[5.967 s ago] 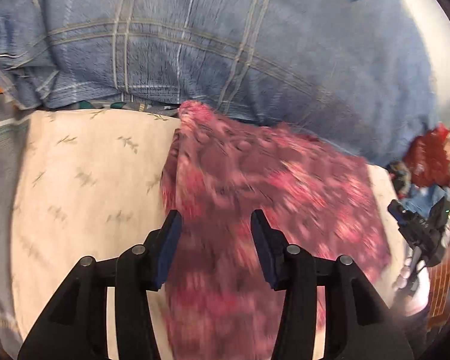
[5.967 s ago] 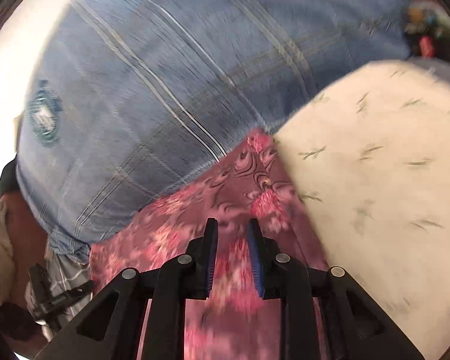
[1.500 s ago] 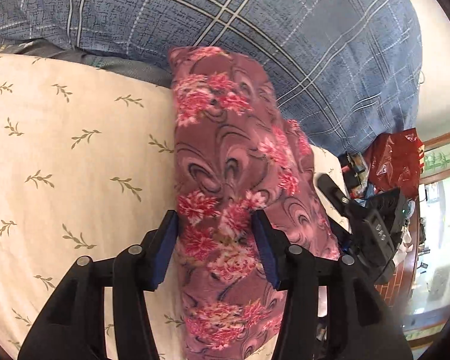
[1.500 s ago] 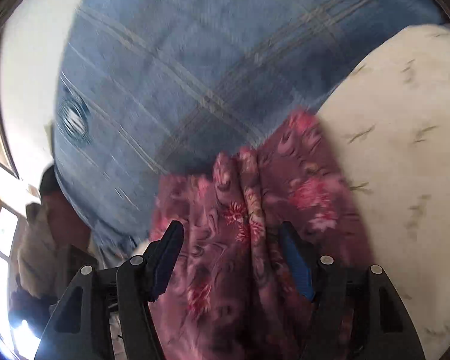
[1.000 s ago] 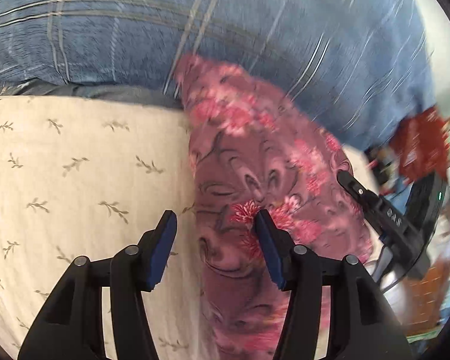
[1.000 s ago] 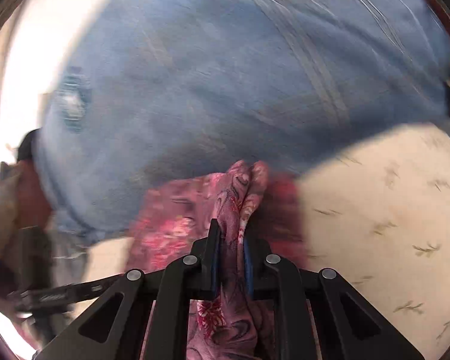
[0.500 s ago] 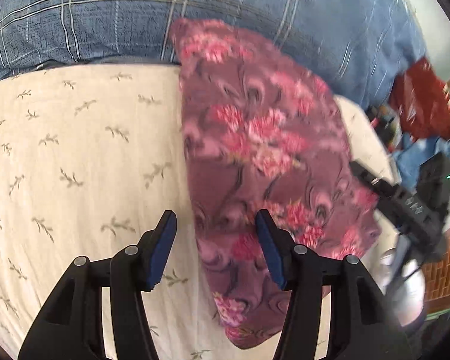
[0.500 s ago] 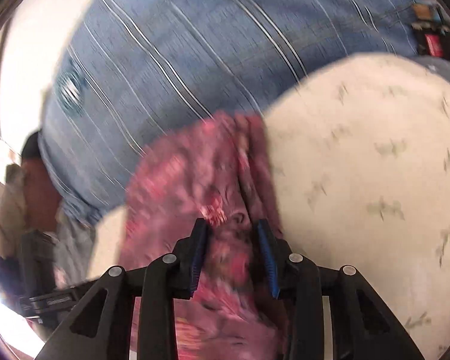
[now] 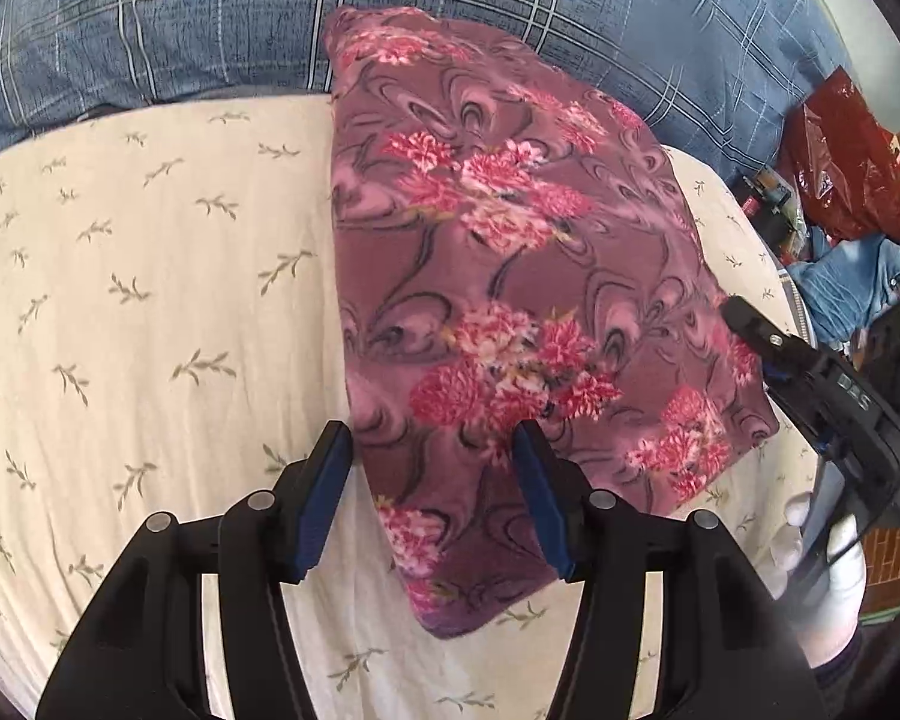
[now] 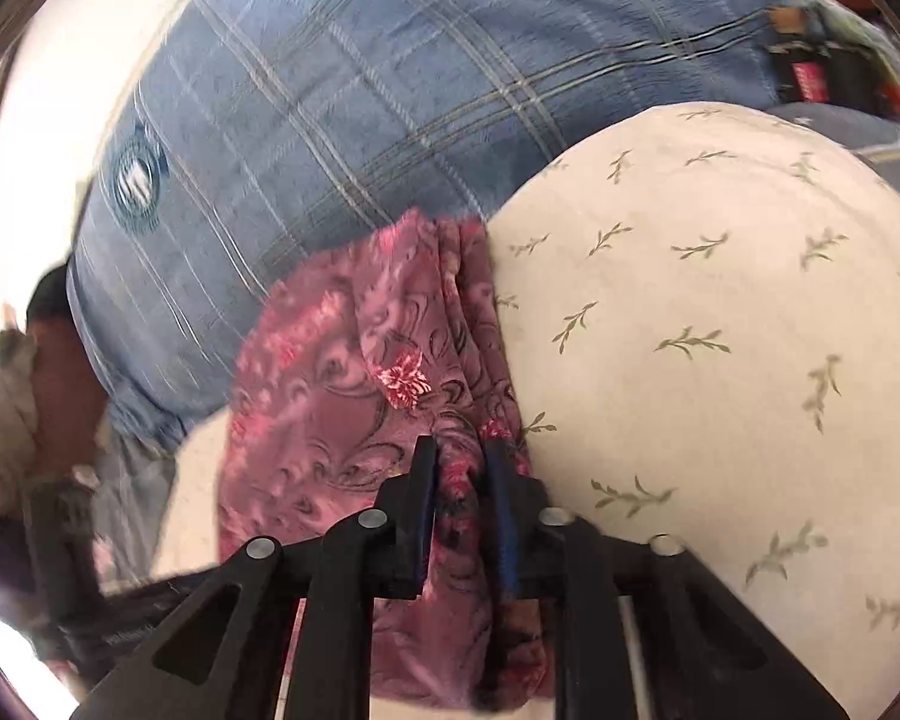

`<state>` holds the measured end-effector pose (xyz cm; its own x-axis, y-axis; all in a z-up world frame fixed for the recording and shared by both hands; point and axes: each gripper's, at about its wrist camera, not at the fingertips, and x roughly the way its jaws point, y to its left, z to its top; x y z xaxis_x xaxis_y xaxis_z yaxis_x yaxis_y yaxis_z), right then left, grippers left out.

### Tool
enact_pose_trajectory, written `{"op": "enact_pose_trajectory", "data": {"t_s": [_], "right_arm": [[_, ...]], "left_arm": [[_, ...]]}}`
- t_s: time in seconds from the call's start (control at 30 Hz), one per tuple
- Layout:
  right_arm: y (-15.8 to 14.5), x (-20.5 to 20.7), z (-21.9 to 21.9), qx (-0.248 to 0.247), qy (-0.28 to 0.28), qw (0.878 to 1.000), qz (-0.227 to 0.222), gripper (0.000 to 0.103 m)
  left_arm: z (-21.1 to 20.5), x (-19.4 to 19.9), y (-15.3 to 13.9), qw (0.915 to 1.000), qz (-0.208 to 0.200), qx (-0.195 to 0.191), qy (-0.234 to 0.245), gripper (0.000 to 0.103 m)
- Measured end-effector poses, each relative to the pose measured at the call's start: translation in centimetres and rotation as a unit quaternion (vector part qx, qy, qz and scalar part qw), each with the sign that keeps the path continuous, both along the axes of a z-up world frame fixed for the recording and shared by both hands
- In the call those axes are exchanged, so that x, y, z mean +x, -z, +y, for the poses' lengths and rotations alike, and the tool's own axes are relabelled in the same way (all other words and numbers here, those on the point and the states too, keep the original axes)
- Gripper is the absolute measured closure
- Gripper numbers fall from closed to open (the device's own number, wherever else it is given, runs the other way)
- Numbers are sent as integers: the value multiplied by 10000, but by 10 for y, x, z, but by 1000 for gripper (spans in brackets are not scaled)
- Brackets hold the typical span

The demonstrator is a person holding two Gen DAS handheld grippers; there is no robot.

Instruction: Fold small clothes

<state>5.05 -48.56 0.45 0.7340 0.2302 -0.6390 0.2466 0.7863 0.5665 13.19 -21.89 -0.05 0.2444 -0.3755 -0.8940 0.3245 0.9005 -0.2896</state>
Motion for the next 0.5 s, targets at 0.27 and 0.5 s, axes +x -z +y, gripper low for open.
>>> {"op": "enact_pose_trajectory", "data": {"t_s": [0.27, 0.5], "right_arm": [[4, -26, 24, -549, -138, 9983, 168, 83], [8, -25, 29, -542, 221, 9980, 255, 82]], "left_arm": [[2, -9, 1, 10000, 75, -30, -54, 48], [8, -19, 2, 9999, 57, -13, -83, 47]]}}
